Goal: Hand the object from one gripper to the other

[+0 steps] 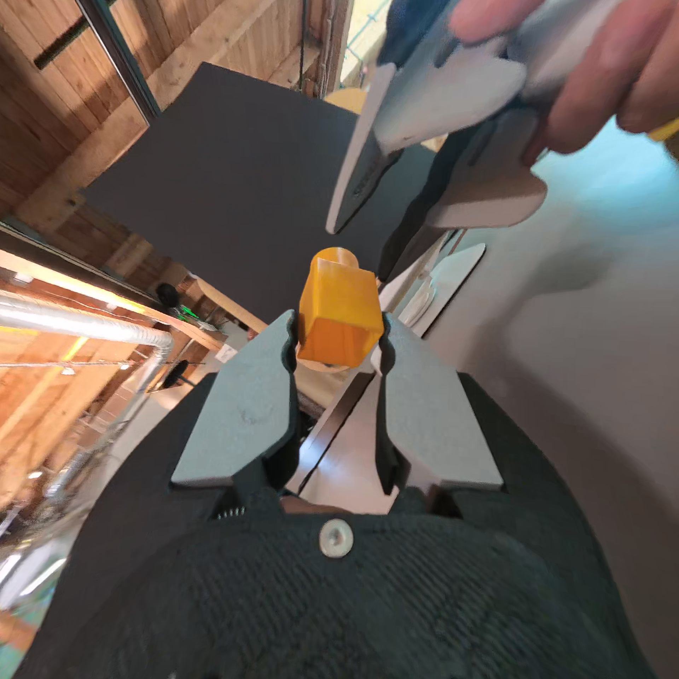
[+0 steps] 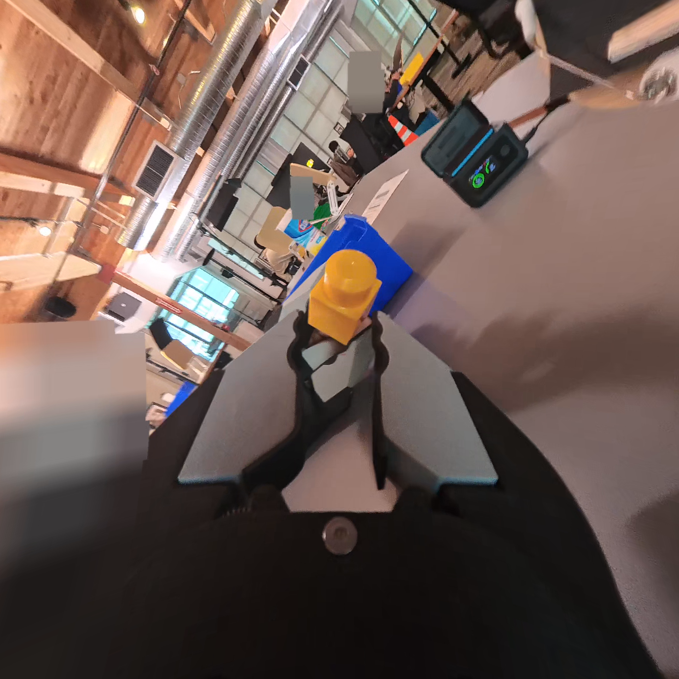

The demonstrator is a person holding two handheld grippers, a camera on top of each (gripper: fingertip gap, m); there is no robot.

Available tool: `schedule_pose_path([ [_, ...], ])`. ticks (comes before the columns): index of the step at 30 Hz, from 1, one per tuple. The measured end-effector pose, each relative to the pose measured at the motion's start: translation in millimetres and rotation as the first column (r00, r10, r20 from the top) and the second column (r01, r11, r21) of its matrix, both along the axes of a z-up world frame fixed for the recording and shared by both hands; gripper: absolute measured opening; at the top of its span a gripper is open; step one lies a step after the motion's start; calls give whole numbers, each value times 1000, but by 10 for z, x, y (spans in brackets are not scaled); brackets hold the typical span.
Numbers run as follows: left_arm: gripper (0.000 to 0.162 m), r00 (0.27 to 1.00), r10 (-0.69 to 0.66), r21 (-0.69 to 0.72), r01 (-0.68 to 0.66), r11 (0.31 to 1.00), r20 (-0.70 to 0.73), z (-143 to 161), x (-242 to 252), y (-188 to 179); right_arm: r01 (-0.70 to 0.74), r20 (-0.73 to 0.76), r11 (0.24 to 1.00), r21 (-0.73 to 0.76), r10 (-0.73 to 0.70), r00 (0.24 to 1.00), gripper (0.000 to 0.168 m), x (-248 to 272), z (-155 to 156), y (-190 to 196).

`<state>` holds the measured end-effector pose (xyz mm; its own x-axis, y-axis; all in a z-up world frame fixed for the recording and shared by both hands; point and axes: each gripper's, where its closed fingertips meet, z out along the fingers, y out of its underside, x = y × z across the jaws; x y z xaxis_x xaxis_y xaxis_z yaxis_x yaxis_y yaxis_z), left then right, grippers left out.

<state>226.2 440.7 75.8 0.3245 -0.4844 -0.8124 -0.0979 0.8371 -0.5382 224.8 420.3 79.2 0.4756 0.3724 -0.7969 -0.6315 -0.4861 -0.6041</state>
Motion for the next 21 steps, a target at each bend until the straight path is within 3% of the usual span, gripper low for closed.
schedule_pose_path([
  [5,42,981,-171,-220,187,957,92,125,-89,-128,17,171,982,190,-50,984,62,13,190,-48],
  [8,41,922,-366,-424,385,820,128,106,-94,-318,-47,259,972,231,-14,966,70,-103,178,-76],
  [10,39,858,-487,-528,492,692,162,83,-97,-463,-103,258,967,234,40,965,72,-220,160,-98],
  [12,34,810,-553,-600,544,587,193,74,-103,-540,-133,247,966,223,76,966,72,-301,126,-99],
  [13,34,803,-562,-610,550,570,200,74,-102,-546,-137,247,968,210,83,965,70,-320,97,-89],
  [17,34,850,-508,-555,493,670,142,21,-56,-496,-101,267,986,133,63,962,58,-277,-54,-22],
  [21,34,861,-496,-549,471,691,114,-12,-25,-491,-105,154,991,87,91,984,57,-238,-86,4],
])
